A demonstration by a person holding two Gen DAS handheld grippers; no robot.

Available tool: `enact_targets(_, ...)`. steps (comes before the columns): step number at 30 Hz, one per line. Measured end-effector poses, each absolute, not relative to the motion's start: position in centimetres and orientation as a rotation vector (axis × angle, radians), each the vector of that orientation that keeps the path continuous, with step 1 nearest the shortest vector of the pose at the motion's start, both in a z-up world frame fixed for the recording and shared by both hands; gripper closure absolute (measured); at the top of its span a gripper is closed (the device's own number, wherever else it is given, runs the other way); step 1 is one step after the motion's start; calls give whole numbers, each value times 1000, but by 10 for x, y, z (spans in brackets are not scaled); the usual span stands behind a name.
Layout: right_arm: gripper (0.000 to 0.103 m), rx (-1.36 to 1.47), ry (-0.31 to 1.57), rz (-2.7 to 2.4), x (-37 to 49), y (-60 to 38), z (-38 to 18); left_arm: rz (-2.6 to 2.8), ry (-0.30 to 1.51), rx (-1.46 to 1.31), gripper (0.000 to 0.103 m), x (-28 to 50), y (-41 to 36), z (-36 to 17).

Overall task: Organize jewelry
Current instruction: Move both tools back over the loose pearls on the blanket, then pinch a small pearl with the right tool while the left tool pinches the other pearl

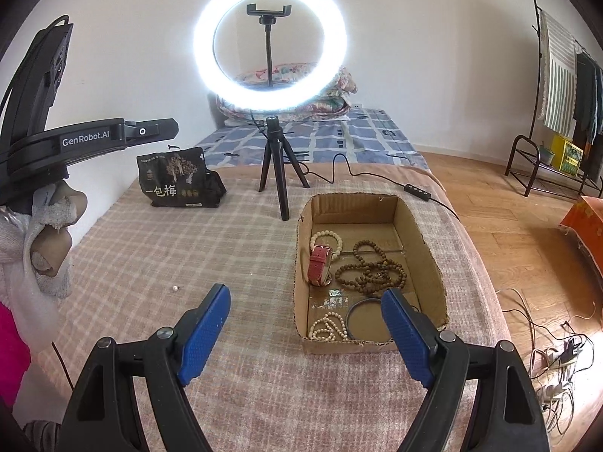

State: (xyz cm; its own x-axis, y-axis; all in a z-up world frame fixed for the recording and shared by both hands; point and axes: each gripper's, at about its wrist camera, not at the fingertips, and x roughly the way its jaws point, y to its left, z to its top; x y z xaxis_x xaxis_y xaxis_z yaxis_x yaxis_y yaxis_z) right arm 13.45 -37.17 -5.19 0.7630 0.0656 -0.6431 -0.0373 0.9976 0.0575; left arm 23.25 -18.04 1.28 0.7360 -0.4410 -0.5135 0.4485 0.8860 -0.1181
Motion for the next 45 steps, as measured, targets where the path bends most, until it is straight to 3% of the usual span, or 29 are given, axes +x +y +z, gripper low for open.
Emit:
enact_targets(2,17,40,697,61,133,-367,-50,-481,555,19,93,228,-172,13)
enact_targets(4,16,39,696,69,133,-363,-50,-473,544,23,70,222,-163,14)
enact_targets(5,15,39,697,74,133,-360,-50,-467,536,25,68,220,-157,14)
enact_targets(22,10,28,743,205,148,-320,-76,-346,650,1,68,219,-48,-58)
enact_targets(32,11,-15,786,318,149,-273,-112,-417,732,11,68,232,-49,-98)
enact_targets(40,38,13,907,349,159,-243,-154,-442,795,38,68,242,-61,-131)
enact_targets(45,50,39,959,384,165,-223,-178,-452,830,36,75,250,-63,-146)
